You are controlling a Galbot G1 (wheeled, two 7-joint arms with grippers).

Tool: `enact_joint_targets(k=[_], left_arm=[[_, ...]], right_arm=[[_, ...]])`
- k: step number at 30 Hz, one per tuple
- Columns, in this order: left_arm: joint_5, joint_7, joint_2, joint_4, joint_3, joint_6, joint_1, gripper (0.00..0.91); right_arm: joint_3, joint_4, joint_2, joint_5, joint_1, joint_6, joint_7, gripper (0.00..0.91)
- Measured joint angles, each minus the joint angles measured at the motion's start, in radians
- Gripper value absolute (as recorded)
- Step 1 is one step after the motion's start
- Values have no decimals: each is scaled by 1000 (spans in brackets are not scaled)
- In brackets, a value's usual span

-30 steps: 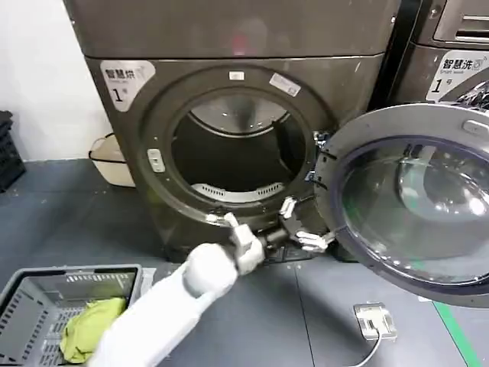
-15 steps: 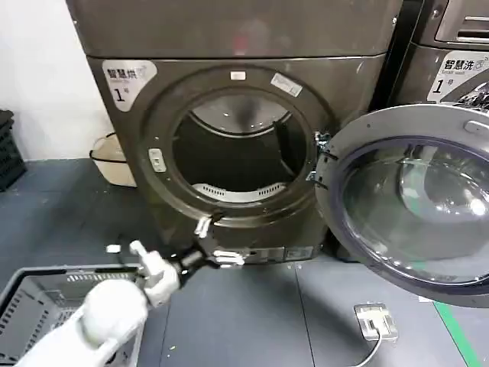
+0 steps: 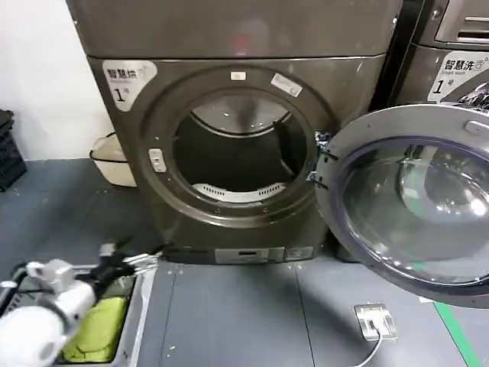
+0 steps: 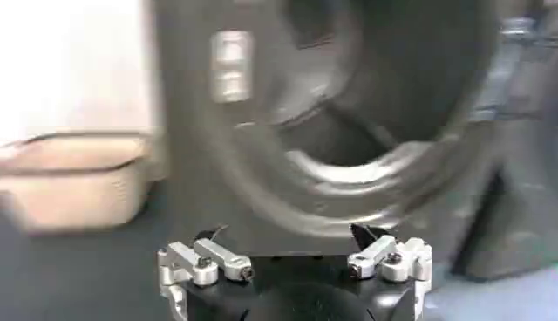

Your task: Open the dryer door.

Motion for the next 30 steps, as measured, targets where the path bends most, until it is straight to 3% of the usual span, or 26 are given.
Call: enact_joint_targets(k=[4, 15, 30], left_arm=[[-147, -137, -14, -12, -126, 104, 56, 907], [-663, -607, 64, 33, -241, 108, 101, 907], [-1116, -904, 322, 178, -167, 107, 62, 907]], right_arm=[[4, -13, -2, -13, 18, -19, 15, 907], [8, -34, 9, -11, 42, -1, 8, 907], [-14, -18, 38, 2, 39, 10, 6, 907]])
